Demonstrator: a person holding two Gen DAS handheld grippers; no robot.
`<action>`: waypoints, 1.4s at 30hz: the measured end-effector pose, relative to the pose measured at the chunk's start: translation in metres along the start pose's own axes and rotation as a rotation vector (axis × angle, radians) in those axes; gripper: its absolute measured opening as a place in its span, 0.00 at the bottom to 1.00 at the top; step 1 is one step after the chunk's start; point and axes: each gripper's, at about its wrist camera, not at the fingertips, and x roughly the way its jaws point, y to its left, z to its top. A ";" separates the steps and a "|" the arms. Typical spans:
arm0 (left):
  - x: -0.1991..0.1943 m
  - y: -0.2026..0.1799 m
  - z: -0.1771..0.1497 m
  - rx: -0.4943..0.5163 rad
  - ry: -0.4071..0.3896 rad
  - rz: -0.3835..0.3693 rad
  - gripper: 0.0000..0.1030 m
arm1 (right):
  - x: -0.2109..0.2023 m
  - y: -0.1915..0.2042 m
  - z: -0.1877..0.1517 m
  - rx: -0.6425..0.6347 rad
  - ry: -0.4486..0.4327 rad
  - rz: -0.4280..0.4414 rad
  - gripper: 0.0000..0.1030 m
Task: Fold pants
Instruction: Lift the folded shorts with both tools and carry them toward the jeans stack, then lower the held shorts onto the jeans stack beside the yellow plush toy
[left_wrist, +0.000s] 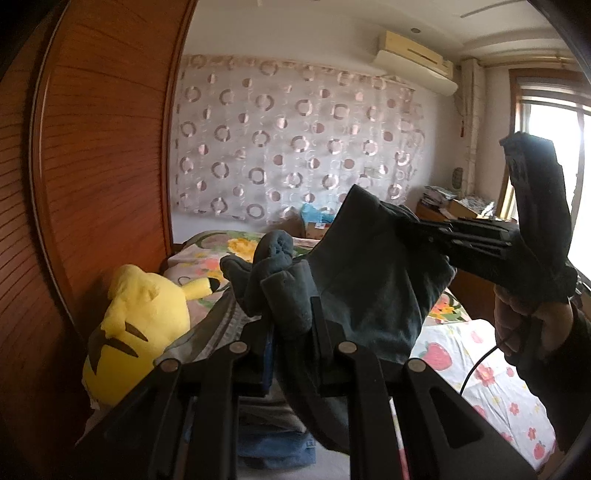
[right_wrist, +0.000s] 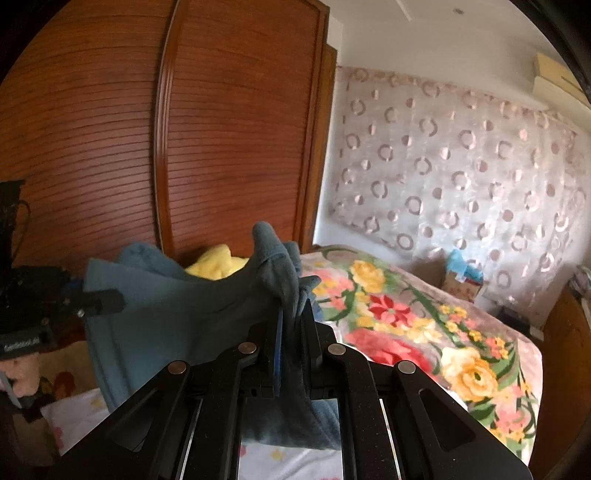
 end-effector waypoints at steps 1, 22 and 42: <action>0.002 0.002 -0.002 -0.003 0.001 0.008 0.13 | 0.005 -0.002 0.002 -0.005 0.003 0.002 0.05; 0.047 0.056 -0.051 -0.167 0.073 0.143 0.13 | 0.127 -0.006 0.002 0.038 0.061 0.117 0.00; 0.054 0.054 -0.064 -0.152 0.123 0.151 0.14 | 0.150 -0.017 -0.019 0.056 0.162 0.186 0.50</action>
